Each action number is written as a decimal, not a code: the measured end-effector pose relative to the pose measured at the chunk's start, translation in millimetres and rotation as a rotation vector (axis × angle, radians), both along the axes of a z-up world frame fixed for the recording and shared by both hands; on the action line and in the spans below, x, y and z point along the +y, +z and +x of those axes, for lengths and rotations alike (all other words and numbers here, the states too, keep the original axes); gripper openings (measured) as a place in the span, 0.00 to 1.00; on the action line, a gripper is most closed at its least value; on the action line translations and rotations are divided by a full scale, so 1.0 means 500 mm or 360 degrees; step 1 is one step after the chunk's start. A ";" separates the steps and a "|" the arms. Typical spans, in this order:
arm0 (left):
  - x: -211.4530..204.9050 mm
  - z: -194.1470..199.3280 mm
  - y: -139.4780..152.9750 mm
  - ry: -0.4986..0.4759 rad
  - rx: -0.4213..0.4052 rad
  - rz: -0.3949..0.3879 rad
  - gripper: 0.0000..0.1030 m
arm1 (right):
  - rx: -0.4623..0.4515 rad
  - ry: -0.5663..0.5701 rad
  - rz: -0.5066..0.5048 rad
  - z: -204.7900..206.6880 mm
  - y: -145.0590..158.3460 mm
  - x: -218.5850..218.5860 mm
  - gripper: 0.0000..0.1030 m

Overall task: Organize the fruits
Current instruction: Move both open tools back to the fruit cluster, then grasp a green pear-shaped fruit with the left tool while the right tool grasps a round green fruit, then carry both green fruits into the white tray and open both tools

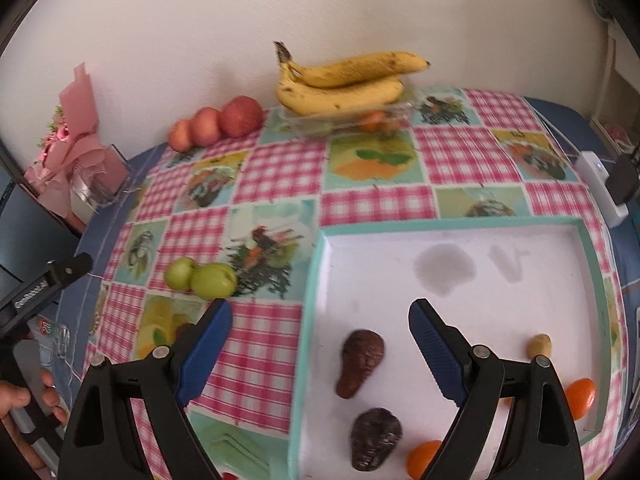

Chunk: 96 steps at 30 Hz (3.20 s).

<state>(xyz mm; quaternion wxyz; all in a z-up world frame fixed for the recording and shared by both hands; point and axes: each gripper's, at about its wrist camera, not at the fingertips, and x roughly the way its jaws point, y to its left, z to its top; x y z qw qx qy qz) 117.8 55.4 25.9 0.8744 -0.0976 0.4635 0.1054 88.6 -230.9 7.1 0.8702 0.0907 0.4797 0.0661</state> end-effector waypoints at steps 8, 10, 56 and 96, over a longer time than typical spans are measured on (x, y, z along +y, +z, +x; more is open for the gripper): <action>0.021 0.031 -0.035 0.0015 0.0025 -0.0138 1.00 | 0.0013 0.0114 -0.0043 0.032 -0.015 0.069 0.88; 0.023 0.040 -0.050 0.0026 0.0054 -0.0144 1.00 | 0.0034 0.0146 -0.0038 0.044 -0.025 0.088 0.88; 0.028 0.126 -0.184 0.0023 0.0320 -0.0484 0.99 | 0.0177 0.0481 -0.0328 0.132 -0.151 0.272 0.51; -0.081 0.085 -0.103 -0.0254 0.0190 -0.0554 0.55 | 0.0044 -0.0011 -0.0119 0.033 -0.001 0.027 0.51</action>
